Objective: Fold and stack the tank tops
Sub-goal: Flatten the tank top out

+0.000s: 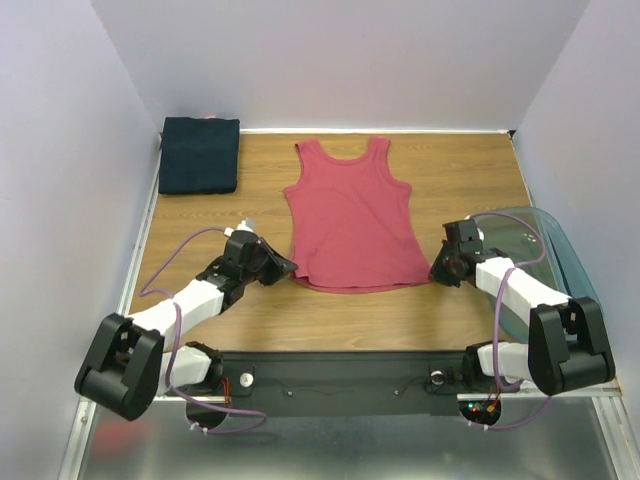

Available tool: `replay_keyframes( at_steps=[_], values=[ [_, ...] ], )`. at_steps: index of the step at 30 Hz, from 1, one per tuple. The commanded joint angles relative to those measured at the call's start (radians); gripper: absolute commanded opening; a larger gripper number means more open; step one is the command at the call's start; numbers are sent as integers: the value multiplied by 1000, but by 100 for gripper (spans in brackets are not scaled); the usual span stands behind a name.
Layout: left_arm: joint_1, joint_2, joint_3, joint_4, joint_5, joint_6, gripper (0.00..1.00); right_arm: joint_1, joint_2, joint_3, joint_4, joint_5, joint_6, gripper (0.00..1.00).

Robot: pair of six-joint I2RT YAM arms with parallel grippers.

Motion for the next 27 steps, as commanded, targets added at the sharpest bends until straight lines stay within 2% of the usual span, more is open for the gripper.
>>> replay_keyframes(
  at_steps=[1,11,18,19,20,21,22,23,25,26,27],
  values=[
    [-4,-96,-19,-101,-39,-29,0,-29,-15,27,-1,41,24,1],
    [-4,-194,-59,-227,-48,-42,0,-67,-135,81,-116,13,18,1],
    [-4,-217,-89,-227,-2,-34,0,-67,-165,105,-163,13,14,3],
    [-4,-217,-93,-227,3,-31,1,-67,-171,99,-163,4,18,3],
    [-4,-222,-102,-227,17,-31,8,-67,-178,93,-165,1,27,3],
    [-4,-223,-106,-226,24,-31,11,-67,-185,84,-165,-2,32,7],
    [-4,-226,-114,-218,37,-31,22,-67,-199,81,-165,-13,33,9],
    [-4,-234,-116,-213,41,-23,28,-67,-205,79,-165,-18,35,19],
    [-4,-242,-116,-209,50,-17,41,-69,-216,82,-172,-27,35,29],
    [-4,-251,-110,-209,52,-12,42,-67,-228,84,-176,-28,37,39],
    [-4,-252,-103,-213,52,-2,43,-67,-239,85,-177,-35,38,45]
  ],
)
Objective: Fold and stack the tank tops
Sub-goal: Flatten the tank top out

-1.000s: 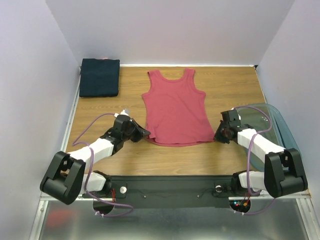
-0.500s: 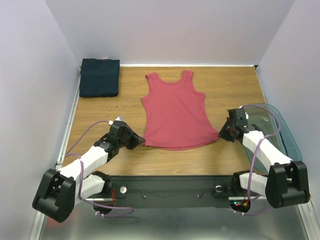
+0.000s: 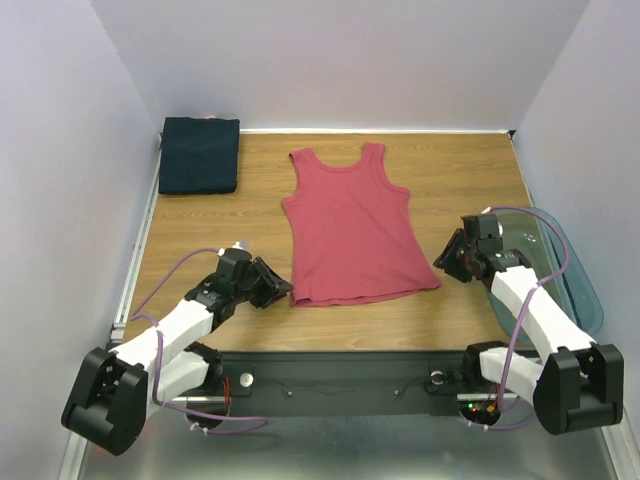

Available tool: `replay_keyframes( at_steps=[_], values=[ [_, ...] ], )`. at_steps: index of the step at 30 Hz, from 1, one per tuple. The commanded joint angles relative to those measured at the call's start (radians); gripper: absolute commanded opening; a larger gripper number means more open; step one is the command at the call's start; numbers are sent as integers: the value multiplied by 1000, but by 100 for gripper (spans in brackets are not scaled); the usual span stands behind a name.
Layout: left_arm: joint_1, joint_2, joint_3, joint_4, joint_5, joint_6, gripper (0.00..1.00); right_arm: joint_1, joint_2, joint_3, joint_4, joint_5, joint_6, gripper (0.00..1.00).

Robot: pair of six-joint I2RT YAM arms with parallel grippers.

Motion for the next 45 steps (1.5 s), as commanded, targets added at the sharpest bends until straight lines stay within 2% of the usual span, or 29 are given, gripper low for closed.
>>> replay_keyframes(
  at_steps=[1,3,7,8,9,10,12,13,14,16,17,20,24,29,34,45],
  values=[
    [-4,-36,26,5,17,35,44,-6,-57,11,-16,-26,11,50],
    [-4,-39,50,-23,2,60,44,-6,-79,20,-20,-46,2,57],
    [26,-7,163,-37,-104,138,45,10,-109,49,-7,-139,-12,57],
    [46,44,190,-21,-116,162,45,29,-106,64,4,-153,-4,57],
    [69,82,219,-6,-122,183,45,109,-92,76,15,-155,11,57],
    [117,128,290,-6,-127,233,45,169,-81,92,29,-102,29,56],
    [145,287,377,26,-138,290,43,316,-42,165,32,8,88,54],
    [161,347,474,22,-154,315,39,452,15,193,33,96,104,52],
    [165,456,521,16,-162,344,38,511,53,227,33,128,127,47],
    [166,553,605,26,-158,369,37,653,124,314,42,178,141,42],
    [168,646,695,20,-150,389,37,686,206,345,47,211,144,39],
    [168,795,843,3,-75,426,37,825,351,455,59,268,143,38],
    [171,906,963,-93,-111,446,37,945,538,578,73,280,125,35],
    [175,967,1007,-100,-133,475,38,1036,716,731,73,313,83,34],
    [175,1014,1037,-132,-156,489,37,1067,857,805,69,339,66,35],
    [180,1032,1032,-124,-165,470,23,1117,947,847,21,437,91,36]
  ],
)
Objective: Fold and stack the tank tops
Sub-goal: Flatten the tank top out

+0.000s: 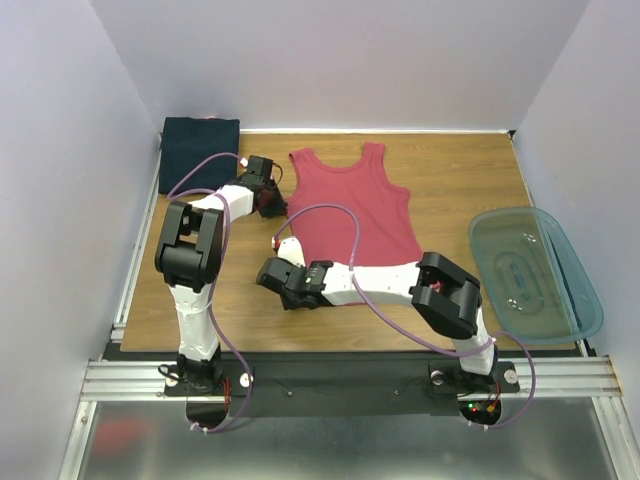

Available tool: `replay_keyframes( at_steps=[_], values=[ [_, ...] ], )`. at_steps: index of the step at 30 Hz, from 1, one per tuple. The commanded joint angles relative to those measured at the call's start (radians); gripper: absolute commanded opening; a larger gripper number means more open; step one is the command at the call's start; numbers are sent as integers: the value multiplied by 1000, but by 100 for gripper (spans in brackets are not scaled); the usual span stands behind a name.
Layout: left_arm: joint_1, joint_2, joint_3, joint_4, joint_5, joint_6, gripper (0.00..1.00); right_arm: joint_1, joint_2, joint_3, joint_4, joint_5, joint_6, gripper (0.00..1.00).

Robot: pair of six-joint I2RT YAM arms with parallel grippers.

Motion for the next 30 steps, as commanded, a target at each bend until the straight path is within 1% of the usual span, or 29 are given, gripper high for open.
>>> replay_keyframes(
  at_steps=[1,6,9,10,13,16,17,18,20,21,23,25,30],
  values=[
    [8,4,29,-11,-16,4,22,33,6,46,-16,89,13,36],
    [8,12,28,-9,-20,-2,12,56,41,64,-35,104,18,36],
    [8,13,23,-8,-30,-6,9,69,50,69,-41,110,18,36],
    [8,13,24,-8,-30,-8,7,72,63,75,-44,112,18,36],
    [8,17,23,-6,-30,-12,5,72,79,81,-65,133,24,36],
    [8,17,15,-2,-31,-17,0,72,86,75,-73,159,33,35],
    [8,18,12,0,-34,-19,0,73,87,73,-75,168,35,32],
    [8,15,9,3,-34,-22,0,73,90,72,-76,170,36,24],
    [8,12,2,9,-36,-28,0,73,93,76,-76,167,35,16],
    [8,10,-3,12,-36,-31,0,75,95,79,-78,167,32,7],
    [8,0,-20,21,-39,-38,0,86,92,90,-81,158,18,1],
    [8,-17,-40,40,-40,-48,0,102,78,96,-81,146,7,0],
    [6,-144,-181,130,-92,-124,0,158,38,86,-81,80,-17,0]
  ],
)
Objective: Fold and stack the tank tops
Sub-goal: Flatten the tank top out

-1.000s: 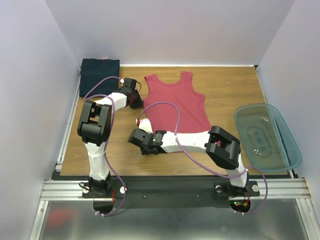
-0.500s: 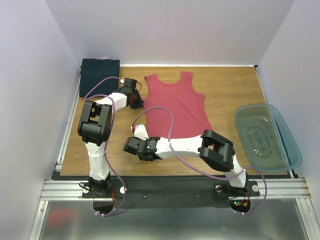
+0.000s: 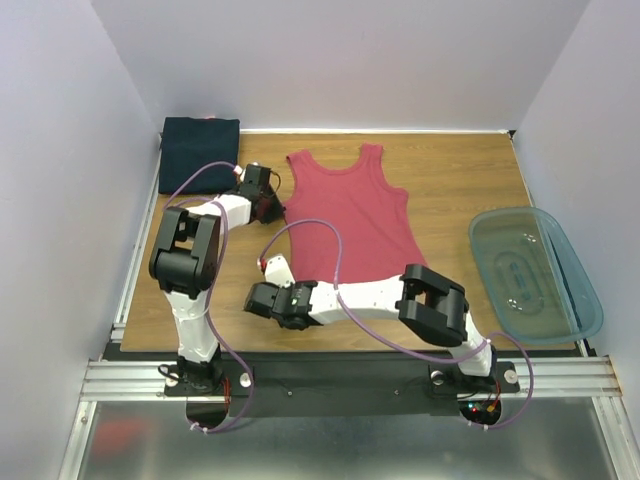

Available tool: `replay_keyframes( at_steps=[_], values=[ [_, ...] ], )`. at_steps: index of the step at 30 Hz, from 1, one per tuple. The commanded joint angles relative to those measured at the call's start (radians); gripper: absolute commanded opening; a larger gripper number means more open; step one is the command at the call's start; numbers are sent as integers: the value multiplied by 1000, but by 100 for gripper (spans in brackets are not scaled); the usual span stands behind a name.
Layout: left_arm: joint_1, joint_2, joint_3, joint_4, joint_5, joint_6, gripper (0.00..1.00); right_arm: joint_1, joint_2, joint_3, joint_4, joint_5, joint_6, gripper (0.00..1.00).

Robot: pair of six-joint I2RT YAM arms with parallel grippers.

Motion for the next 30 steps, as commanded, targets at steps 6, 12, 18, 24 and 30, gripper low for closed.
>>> replay_keyframes(
  at_steps=[6,12,18,24,30],
  values=[
    [6,-266,-277,117,-157,-93,0,118,-65,-5,-13,-83,-11,1],
    [4,-312,-382,210,-105,-91,0,125,-151,-33,-13,-62,-16,37],
    [4,-321,-385,227,-80,-75,2,134,-234,-18,-13,-8,-30,37],
    [4,-335,-374,221,-77,-70,3,134,-154,19,-17,64,-39,36],
    [4,-331,-359,206,-77,-59,3,134,-48,80,-47,115,-30,36]
  ],
)
